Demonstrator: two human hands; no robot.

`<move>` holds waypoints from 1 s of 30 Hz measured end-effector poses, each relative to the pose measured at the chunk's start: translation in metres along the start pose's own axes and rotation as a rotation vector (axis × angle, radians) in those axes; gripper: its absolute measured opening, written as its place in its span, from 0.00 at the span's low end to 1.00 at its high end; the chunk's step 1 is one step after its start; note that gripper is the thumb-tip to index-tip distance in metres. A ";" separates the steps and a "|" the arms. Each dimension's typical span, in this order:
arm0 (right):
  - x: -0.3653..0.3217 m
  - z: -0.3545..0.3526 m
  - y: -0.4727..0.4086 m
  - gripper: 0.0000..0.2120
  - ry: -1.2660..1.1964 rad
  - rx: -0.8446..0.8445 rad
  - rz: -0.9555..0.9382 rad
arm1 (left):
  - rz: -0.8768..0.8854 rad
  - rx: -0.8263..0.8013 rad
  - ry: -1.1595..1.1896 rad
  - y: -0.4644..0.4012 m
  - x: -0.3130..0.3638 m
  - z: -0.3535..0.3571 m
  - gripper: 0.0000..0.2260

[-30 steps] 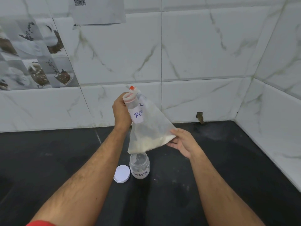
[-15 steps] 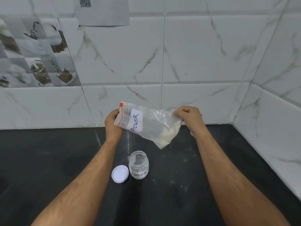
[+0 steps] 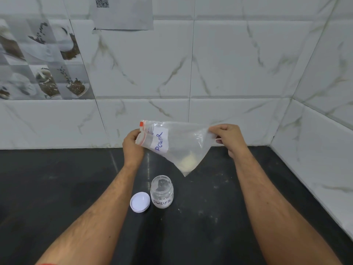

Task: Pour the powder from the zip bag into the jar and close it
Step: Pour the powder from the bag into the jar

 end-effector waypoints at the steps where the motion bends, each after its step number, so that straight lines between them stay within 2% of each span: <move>1: 0.002 -0.001 -0.001 0.08 0.001 0.003 0.013 | 0.005 -0.008 -0.013 0.000 0.000 0.000 0.10; 3: 0.008 0.002 -0.002 0.08 0.025 -0.060 0.045 | 0.007 -0.002 -0.020 0.000 0.002 0.000 0.11; 4: 0.010 0.000 -0.002 0.09 0.015 -0.040 0.038 | 0.014 0.012 -0.044 -0.001 0.003 -0.001 0.10; 6: 0.012 -0.005 -0.003 0.10 -0.039 0.047 0.022 | 0.101 0.006 -0.131 -0.002 0.012 0.001 0.08; 8: 0.016 -0.007 -0.005 0.11 -0.047 0.066 0.033 | 0.187 0.000 -0.196 -0.003 0.020 0.004 0.05; 12: 0.031 -0.022 -0.013 0.08 -0.171 0.228 0.100 | 0.376 0.035 -0.403 -0.002 0.042 0.013 0.07; 17: 0.070 -0.024 -0.009 0.04 -0.458 0.313 0.278 | 0.579 -0.126 -0.542 0.012 0.110 0.045 0.13; 19: 0.088 -0.023 -0.003 0.05 -0.517 0.332 0.323 | 0.582 -0.131 -0.673 0.011 0.129 0.060 0.12; 22: 0.113 -0.017 0.004 0.25 -0.519 0.316 0.381 | 0.549 -0.145 -0.870 0.010 0.145 0.080 0.10; 23: 0.118 -0.014 0.010 0.28 -0.509 0.327 0.377 | 0.530 -0.162 -0.913 0.010 0.147 0.085 0.11; 27: 0.120 -0.011 0.044 0.15 -0.460 0.521 0.216 | 0.442 -0.184 -1.016 0.005 0.145 0.094 0.14; 30: 0.118 -0.007 0.075 0.20 -0.479 0.586 0.139 | 0.394 -0.176 -1.036 0.002 0.147 0.095 0.15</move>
Point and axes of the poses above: each hand's wrist, its own y-axis away from the middle knuckle, its own z-axis out of the palm, x = y × z, the point moved 6 cm from there along -y, towards the middle knuckle, and after that the axes turned 12 degrees about -y, right-handed, at the moved point
